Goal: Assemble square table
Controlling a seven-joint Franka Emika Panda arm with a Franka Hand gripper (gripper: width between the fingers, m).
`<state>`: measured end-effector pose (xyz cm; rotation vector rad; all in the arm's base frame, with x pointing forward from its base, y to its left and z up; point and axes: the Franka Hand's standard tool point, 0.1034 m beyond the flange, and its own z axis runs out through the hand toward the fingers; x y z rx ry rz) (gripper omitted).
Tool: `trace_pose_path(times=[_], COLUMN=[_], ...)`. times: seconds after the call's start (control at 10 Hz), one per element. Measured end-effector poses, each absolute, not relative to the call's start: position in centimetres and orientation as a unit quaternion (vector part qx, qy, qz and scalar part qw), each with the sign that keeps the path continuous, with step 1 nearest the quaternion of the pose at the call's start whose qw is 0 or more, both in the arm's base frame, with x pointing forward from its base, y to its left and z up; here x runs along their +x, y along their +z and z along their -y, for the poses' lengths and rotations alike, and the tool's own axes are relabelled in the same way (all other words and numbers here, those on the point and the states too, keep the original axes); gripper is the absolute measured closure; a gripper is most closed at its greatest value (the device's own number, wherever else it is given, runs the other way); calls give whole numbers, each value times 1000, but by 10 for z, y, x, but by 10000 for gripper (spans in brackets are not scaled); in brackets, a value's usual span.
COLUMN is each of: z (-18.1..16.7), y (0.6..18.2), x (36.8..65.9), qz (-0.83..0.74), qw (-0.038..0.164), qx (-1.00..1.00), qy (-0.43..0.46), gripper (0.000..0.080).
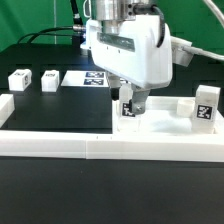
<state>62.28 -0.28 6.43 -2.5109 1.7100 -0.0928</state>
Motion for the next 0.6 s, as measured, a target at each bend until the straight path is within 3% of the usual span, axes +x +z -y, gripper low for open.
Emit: trace_pose_path(times=[0.2, 0.6], z=[3, 0], y=[64, 66], x=[623, 624], qz=[-512, -215], qw=[49, 42], qx=[-857, -975], qy=[-34, -43], gripper=[150, 150])
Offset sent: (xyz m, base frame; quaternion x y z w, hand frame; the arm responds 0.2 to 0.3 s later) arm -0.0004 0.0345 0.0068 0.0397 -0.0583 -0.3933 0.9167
